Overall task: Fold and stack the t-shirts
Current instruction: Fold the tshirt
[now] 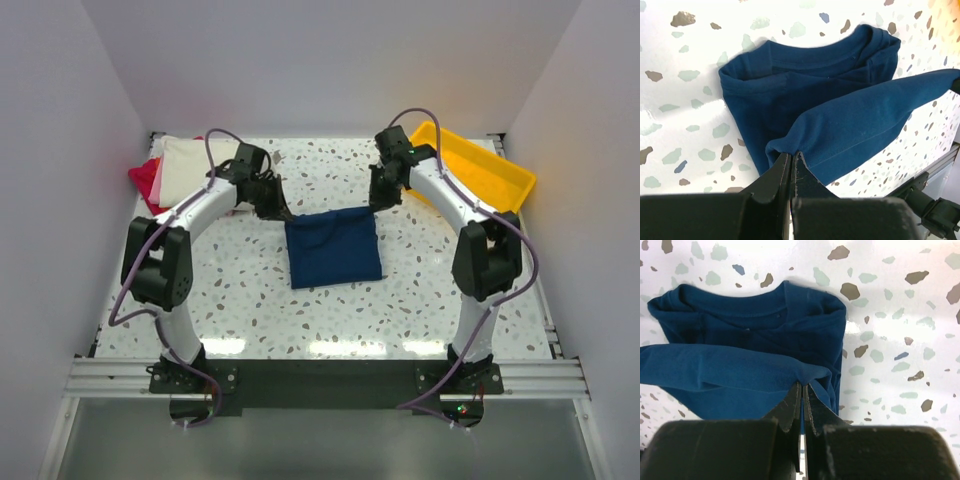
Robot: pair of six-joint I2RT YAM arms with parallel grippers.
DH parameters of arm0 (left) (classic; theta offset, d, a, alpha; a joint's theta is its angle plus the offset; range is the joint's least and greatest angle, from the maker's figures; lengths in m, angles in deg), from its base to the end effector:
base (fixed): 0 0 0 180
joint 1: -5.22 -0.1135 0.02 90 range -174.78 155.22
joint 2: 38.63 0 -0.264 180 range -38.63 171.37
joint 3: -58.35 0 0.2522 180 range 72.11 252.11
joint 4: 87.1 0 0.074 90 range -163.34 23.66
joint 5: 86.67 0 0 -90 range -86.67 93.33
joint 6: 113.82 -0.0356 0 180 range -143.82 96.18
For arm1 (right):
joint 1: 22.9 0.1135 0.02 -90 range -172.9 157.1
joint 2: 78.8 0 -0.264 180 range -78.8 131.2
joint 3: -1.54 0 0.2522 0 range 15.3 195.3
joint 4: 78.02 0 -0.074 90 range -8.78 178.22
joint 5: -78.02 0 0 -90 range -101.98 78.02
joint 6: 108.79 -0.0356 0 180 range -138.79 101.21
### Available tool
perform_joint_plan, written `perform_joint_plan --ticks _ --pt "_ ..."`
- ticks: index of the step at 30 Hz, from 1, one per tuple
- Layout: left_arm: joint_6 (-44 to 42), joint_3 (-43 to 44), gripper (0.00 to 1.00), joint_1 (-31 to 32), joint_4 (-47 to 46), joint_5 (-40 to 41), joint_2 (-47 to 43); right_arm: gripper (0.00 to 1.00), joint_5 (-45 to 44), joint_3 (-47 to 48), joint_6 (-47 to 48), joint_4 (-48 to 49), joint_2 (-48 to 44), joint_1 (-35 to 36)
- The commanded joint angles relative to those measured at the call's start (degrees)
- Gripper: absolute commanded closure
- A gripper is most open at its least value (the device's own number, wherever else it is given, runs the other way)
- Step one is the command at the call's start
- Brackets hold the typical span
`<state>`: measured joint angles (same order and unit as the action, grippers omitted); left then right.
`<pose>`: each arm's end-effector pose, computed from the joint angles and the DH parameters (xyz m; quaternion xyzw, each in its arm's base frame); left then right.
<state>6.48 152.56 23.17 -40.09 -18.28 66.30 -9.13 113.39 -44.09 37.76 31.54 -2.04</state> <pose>0.3698 -0.1336 0.2311 -0.0497 0.9437 -0.2759 0.1755 0.3863 0.1491 0.2703 0.0318 0.9710 0.1147 0.2075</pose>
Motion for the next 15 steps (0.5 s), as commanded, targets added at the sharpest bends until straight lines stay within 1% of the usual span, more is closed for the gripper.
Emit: perform_joint_plan --ticks 1,5,6,7,8,9,10,11,12,13,15 --pt "-0.77 3.67 1.0 -0.99 -2.85 0.16 0.98 1.0 0.58 3.08 1.3 3.08 1.44 -0.38" --pt "-0.16 3.93 1.0 -1.34 -4.6 0.95 2.21 1.0 -0.21 4.04 1.04 4.48 3.12 -0.91" --pt "0.28 4.28 0.98 -1.43 -4.86 1.3 2.56 1.0 -0.39 4.39 0.95 4.75 3.38 -1.09" --pt "0.46 4.72 0.78 -1.78 -5.04 3.04 2.57 1.0 -0.83 4.83 0.78 5.01 3.73 -1.35" --pt "0.63 5.77 0.61 -2.04 -5.48 4.28 2.48 0.91 -0.92 6.14 0.78 5.37 4.69 -1.44" --pt "0.89 6.82 0.45 -2.4 -5.22 5.6 2.13 0.81 -0.83 7.37 0.95 5.19 5.14 -1.61" --pt "0.9 7.79 0.29 -3.09 -4.96 8.13 1.78 0.61 -0.4 8.69 1.39 4.85 5.49 -1.7" --pt "0.72 9.89 0.25 -3.36 -4.43 9.38 1.34 0.54 -0.3 11.05 1.74 4.41 5.67 -1.7" --pt "-0.15 10.69 0.22 -3.54 -4.34 10.69 0.2 0.5 -0.3 11.77 2.01 4.58 5.24 -1.7" --pt "-0.77 11.31 0.18 -3.63 -4.34 12.8 -0.42 0.43 -0.3 12.13 2.7 5.01 4.71 -1.7" --pt "-2.52 11.75 0.17 -3.63 -4.69 13.52 -1.99 0.41 -0.04 11.43 3.5 6.77 2.52 -1.7"
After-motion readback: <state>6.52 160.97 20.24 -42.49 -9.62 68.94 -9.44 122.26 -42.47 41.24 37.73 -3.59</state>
